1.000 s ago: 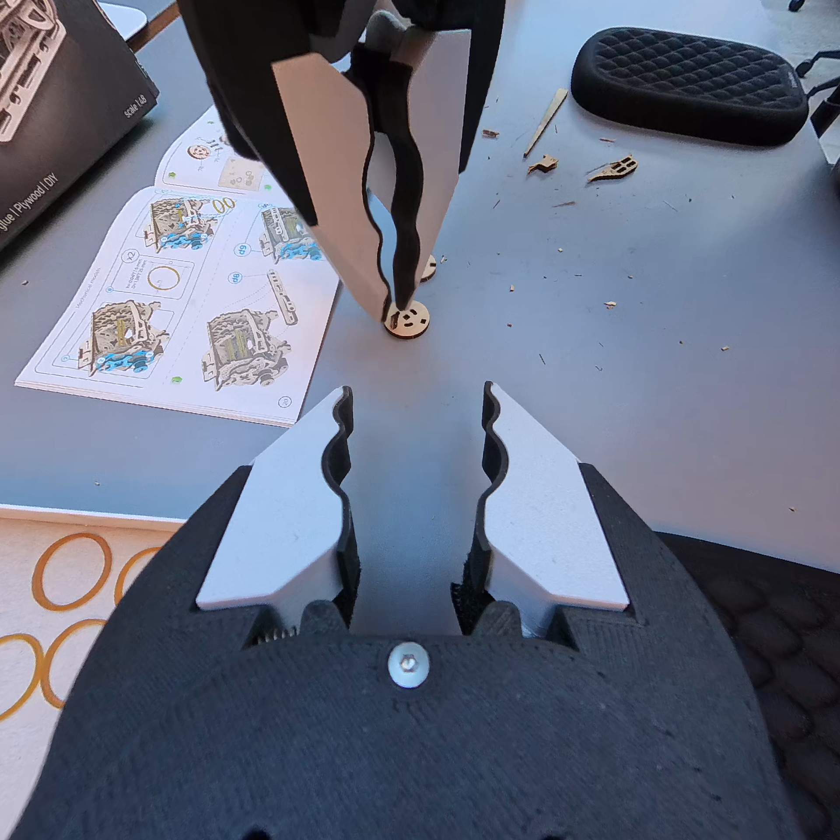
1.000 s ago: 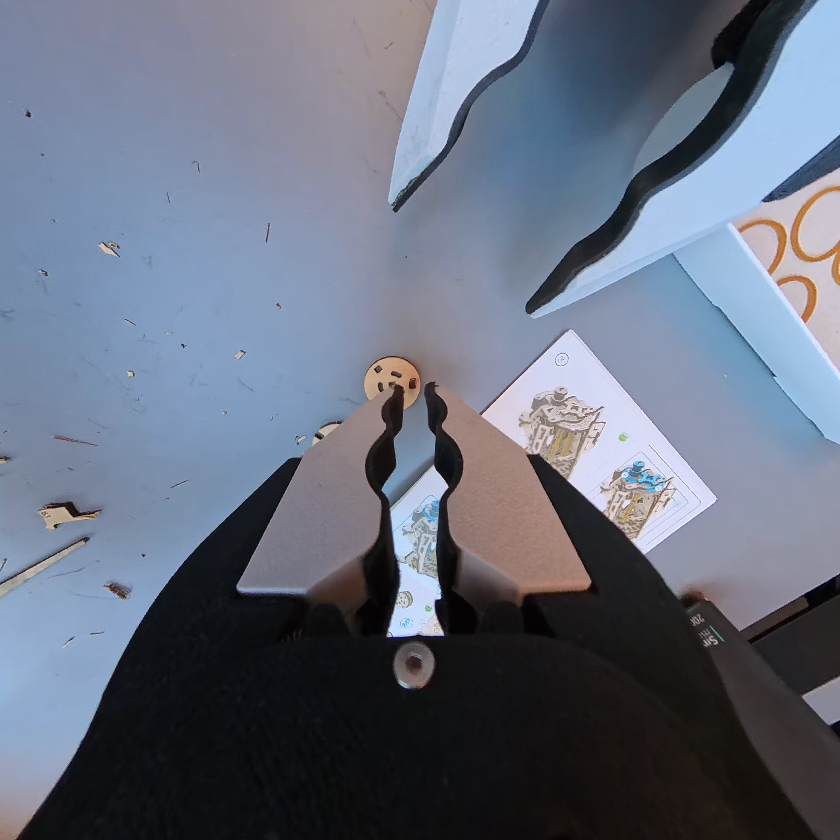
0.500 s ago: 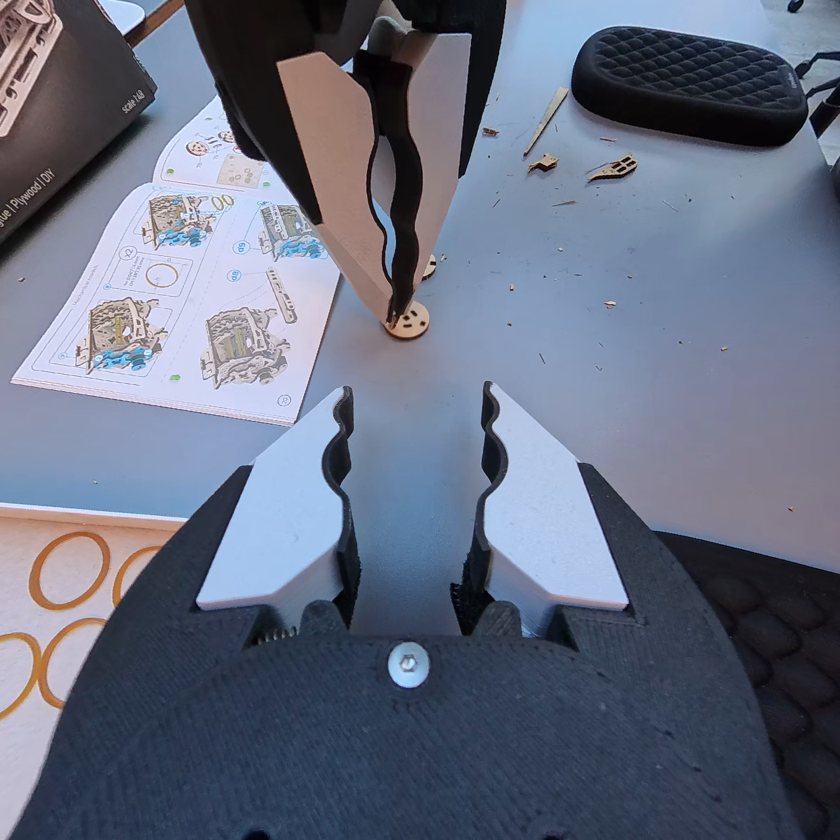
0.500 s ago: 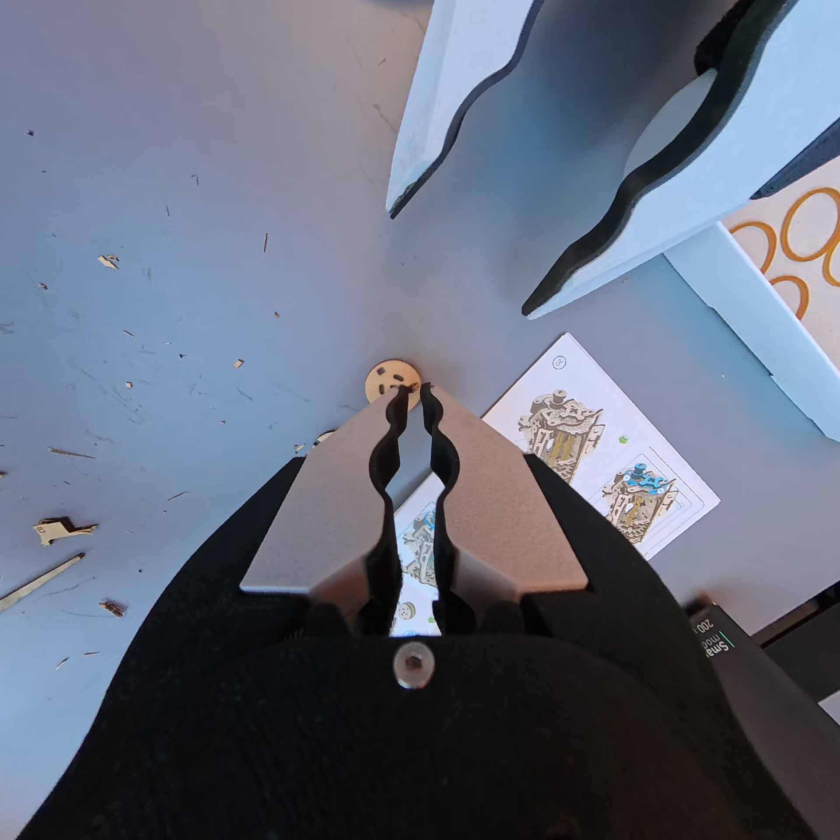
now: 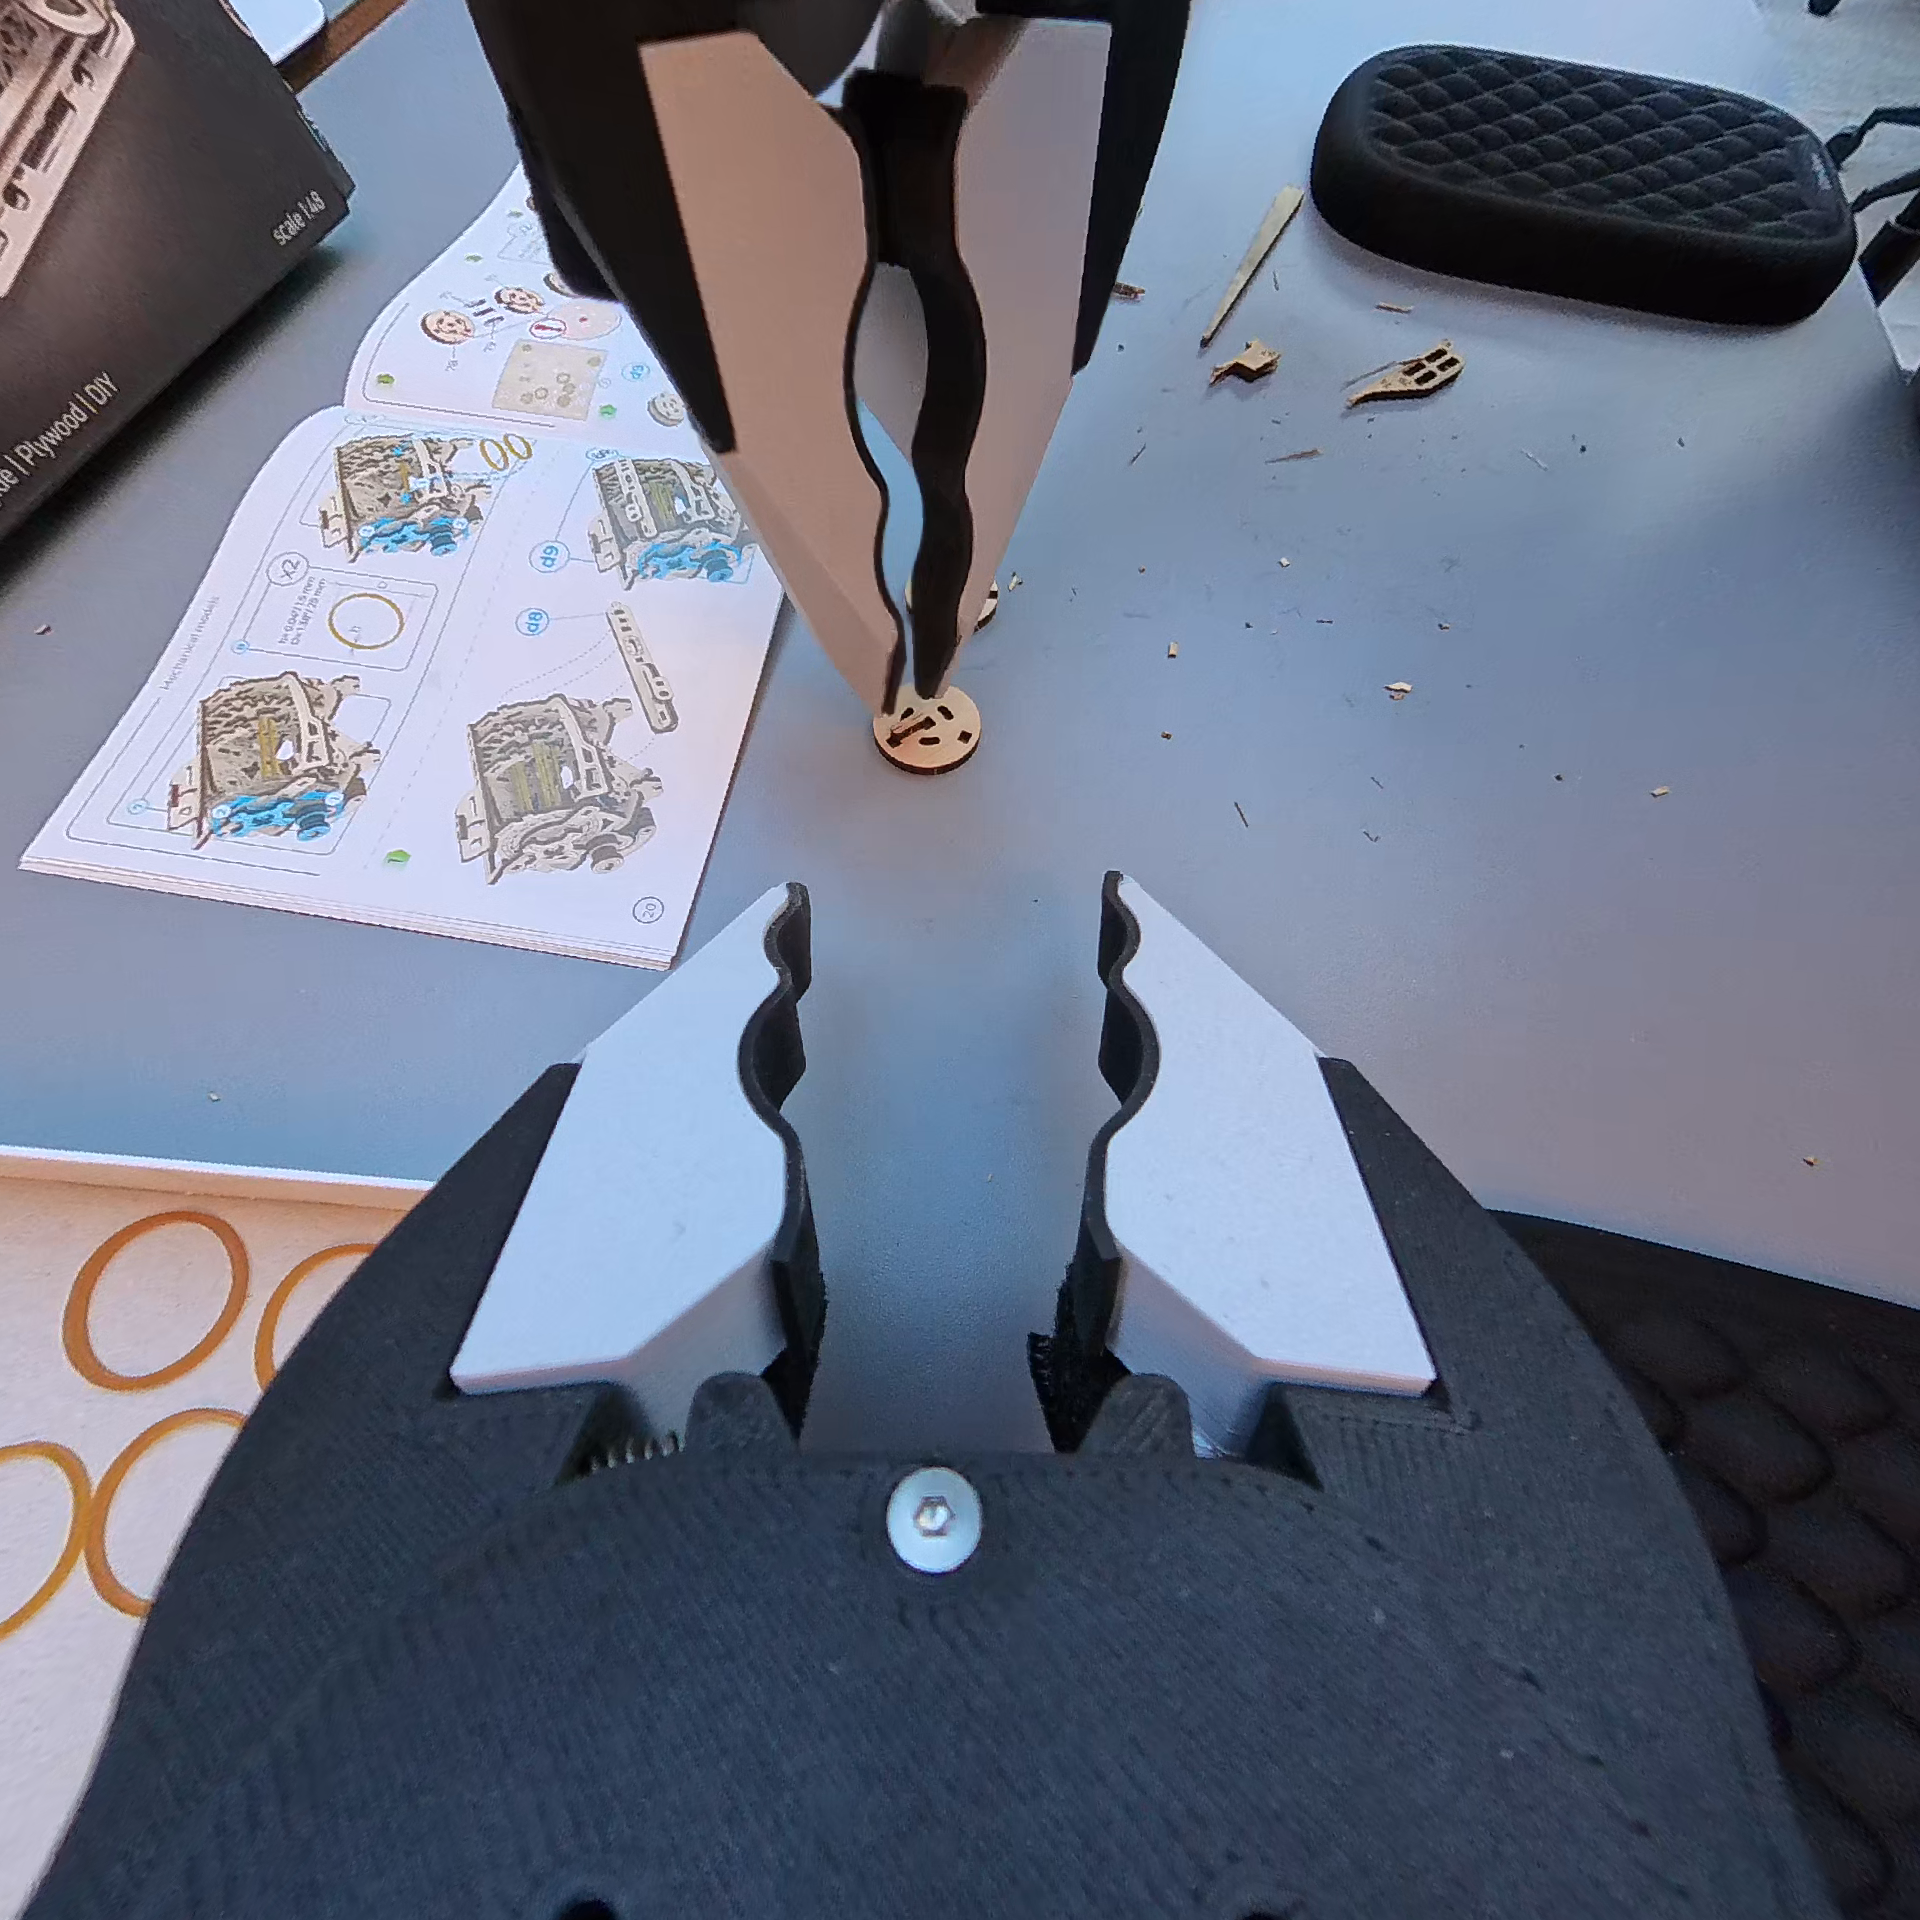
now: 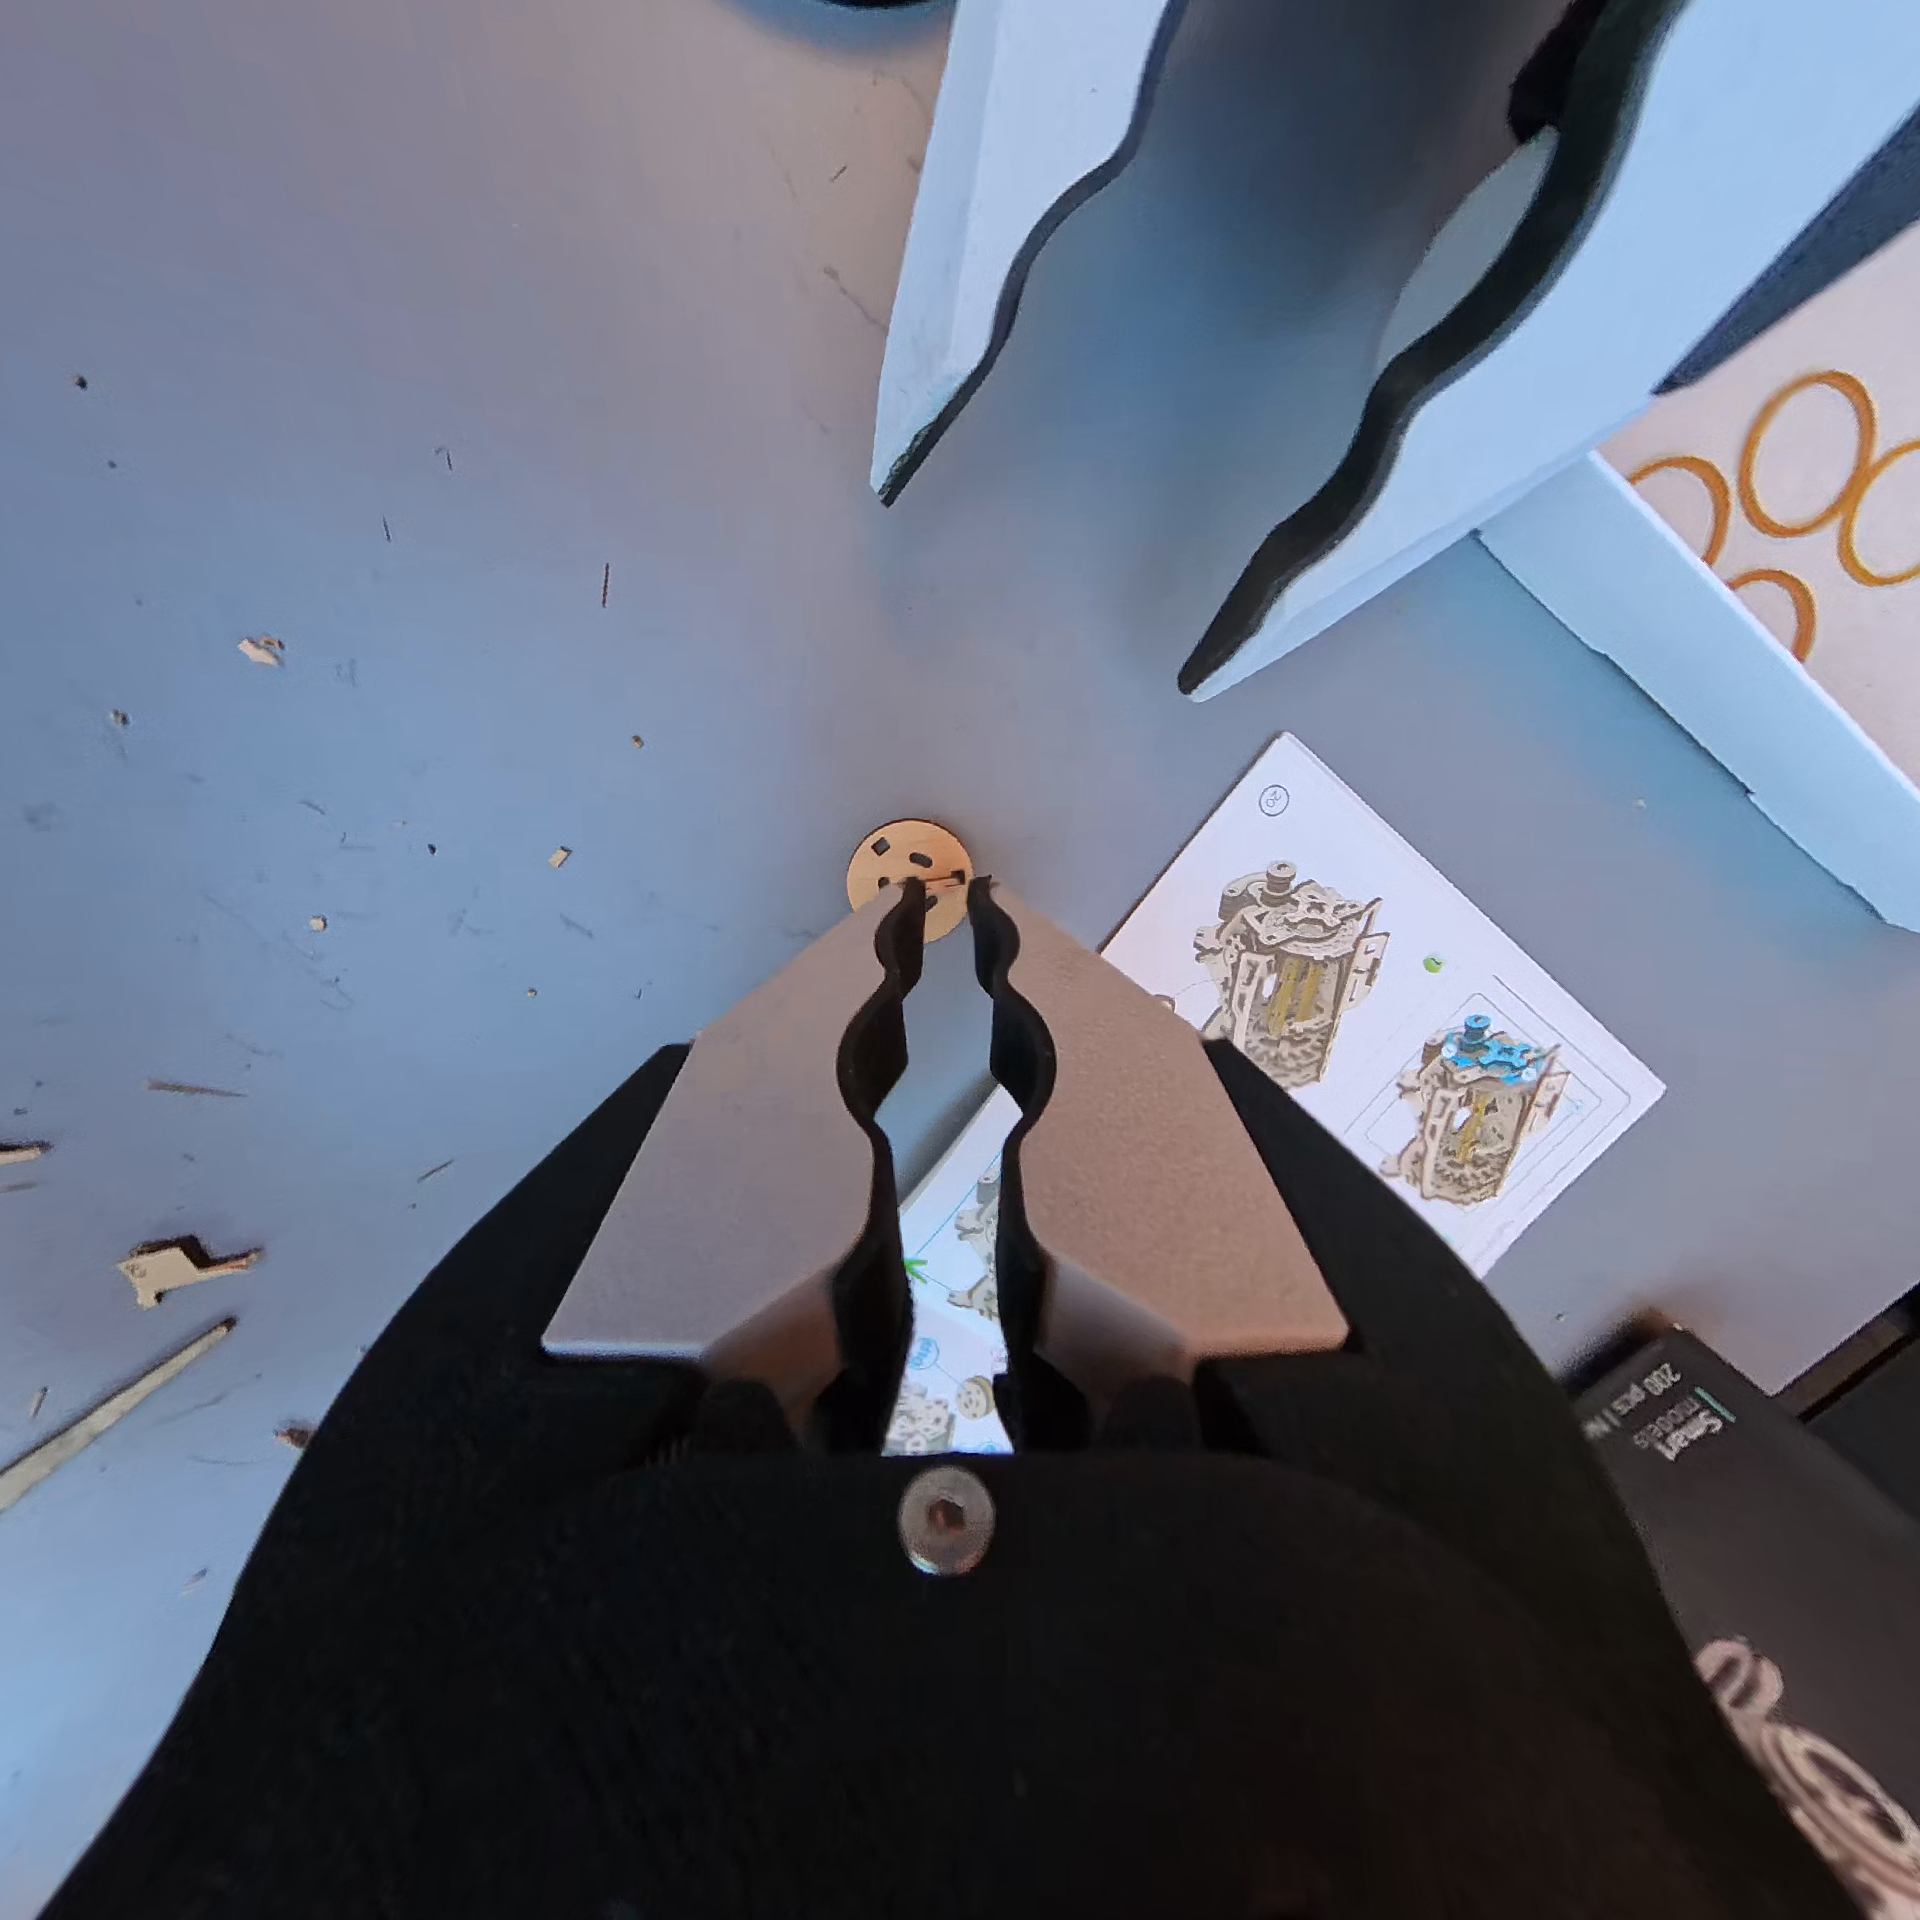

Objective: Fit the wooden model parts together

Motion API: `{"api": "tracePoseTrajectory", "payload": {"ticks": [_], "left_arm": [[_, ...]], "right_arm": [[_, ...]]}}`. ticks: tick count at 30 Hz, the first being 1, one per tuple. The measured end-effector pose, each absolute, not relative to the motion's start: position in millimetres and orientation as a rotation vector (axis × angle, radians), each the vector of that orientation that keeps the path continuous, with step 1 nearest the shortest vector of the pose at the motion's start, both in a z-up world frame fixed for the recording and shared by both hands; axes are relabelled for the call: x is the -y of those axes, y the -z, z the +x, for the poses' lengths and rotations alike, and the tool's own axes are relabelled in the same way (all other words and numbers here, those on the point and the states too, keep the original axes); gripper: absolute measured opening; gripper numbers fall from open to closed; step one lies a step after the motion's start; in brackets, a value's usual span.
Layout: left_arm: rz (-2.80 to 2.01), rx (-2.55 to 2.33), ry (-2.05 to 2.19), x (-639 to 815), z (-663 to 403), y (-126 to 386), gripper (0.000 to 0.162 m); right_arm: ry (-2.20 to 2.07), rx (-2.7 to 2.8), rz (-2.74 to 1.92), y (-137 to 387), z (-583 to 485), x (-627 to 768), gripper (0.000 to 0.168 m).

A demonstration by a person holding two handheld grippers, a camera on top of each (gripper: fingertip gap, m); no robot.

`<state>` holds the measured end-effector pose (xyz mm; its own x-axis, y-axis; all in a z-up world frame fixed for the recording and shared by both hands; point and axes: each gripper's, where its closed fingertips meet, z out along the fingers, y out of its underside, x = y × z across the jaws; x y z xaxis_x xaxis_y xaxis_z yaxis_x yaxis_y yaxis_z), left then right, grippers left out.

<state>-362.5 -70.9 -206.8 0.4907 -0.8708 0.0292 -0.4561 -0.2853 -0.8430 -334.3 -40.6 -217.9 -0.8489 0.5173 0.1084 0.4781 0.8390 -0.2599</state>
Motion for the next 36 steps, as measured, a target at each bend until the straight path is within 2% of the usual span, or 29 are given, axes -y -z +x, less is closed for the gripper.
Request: {"api": "tracePoseTrajectory", "payload": {"ticks": [3,8,14,26,30,36], "left_arm": [[-1.918,-1.098,0.632,70.5,-363.3,207.1,0.055],[-1.903,-1.078,0.642,66.9,-359.4,203.5,0.049],[-1.914,-1.173,0.607,71.7,-340.1,212.8,0.050],[-1.900,-1.130,0.637,69.1,-340.2,206.9,0.048],[-1.896,-1.117,0.647,68.6,-340.8,205.1,0.047],[-1.883,-1.098,0.649,67.0,-342.0,201.8,0.041]], "right_arm": [[-0.304,2.684,-0.955,214.4,-339.2,32.7,0.011],[-0.498,2.262,-1.351,204.6,-338.9,41.3,0.011],[-0.619,1.965,-1.599,207.0,-337.9,41.2,0.011],[-0.579,1.865,-1.684,222.7,-334.4,35.5,0.011],[-0.577,1.873,-1.676,224.5,-334.7,35.4,0.001],[-0.623,1.890,-1.553,211.0,-337.1,41.6,0.001]]}}
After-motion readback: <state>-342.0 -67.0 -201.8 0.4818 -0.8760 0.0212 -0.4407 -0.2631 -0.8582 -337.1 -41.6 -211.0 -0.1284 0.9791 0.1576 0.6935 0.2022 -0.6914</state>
